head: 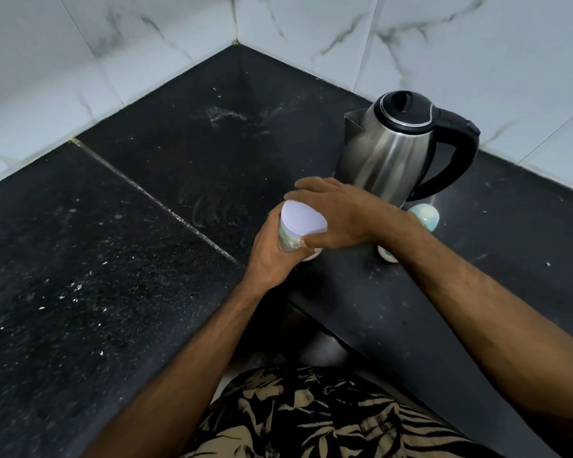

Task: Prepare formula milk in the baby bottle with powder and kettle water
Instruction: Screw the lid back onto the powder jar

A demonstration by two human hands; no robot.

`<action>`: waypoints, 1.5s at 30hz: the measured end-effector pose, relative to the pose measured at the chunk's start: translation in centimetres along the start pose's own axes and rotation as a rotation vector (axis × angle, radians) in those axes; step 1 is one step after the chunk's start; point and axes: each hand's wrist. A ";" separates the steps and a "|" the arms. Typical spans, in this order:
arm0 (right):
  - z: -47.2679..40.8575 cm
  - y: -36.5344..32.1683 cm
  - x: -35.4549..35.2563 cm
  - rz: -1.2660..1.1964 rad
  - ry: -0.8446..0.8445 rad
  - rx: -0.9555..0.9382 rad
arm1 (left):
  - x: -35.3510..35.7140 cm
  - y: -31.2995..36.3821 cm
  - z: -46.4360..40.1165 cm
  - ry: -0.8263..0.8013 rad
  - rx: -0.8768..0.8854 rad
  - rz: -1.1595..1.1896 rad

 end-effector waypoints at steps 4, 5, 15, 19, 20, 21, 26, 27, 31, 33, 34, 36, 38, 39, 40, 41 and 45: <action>-0.2 -0.4 0.3 -0.012 0.012 0.037 | 0.0 -0.1 -0.1 0.001 -0.002 -0.004; -0.2 -0.4 0.2 0.075 0.045 0.096 | 0.0 -0.1 -0.1 -0.001 0.002 0.002; -0.4 -0.4 0.4 0.058 0.054 0.094 | 0.1 0.5 0.0 -0.011 -0.011 0.013; -0.2 -0.3 0.3 -0.089 -0.004 -0.014 | 0.2 0.7 0.2 -0.003 -0.003 0.015; -0.2 -0.2 0.2 -0.146 -0.053 -0.052 | 0.2 0.6 0.3 0.003 -0.003 0.011; -0.3 -0.1 0.2 -0.158 -0.080 -0.066 | 0.2 0.5 0.3 0.005 -0.009 0.007; -0.4 -0.3 0.5 0.078 0.061 0.128 | -0.1 0.3 -0.1 -0.013 -0.003 -0.001; -0.3 -0.4 0.6 0.066 0.072 0.109 | 0.0 0.4 0.0 -0.016 -0.004 0.002; -0.3 0.1 0.5 -0.154 -0.063 -0.048 | 0.1 0.4 0.2 -0.007 -0.013 0.007; -0.4 0.0 0.5 -0.086 -0.026 -0.013 | 0.1 0.5 0.2 -0.006 -0.019 0.012; -0.4 -0.2 0.4 -0.017 0.014 0.034 | 0.1 0.5 0.1 -0.008 -0.015 0.014; -0.3 -0.2 0.3 0.105 0.065 0.097 | 0.0 0.5 0.0 -0.015 -0.004 0.004; -0.2 -0.2 0.2 0.043 0.059 0.054 | 0.0 0.5 0.1 -0.017 -0.006 0.006; -0.3 -0.1 0.1 -0.033 0.031 0.006 | 0.0 0.5 0.1 -0.015 -0.006 0.011; -0.3 0.0 0.1 -0.098 -0.005 -0.040 | 0.0 0.4 0.1 -0.010 -0.006 0.012; -0.4 0.0 0.2 -0.117 -0.026 -0.056 | 0.0 0.4 0.1 -0.006 -0.008 0.013; -0.3 -0.3 -0.1 0.106 0.072 0.136 | 0.0 0.1 0.0 -0.004 0.007 0.002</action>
Point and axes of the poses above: each hand's wrist, its own z-axis away from the middle knuckle, its own x-axis out of the palm, y = z × x, and after that the axes turned 11 degrees about z, right-handed
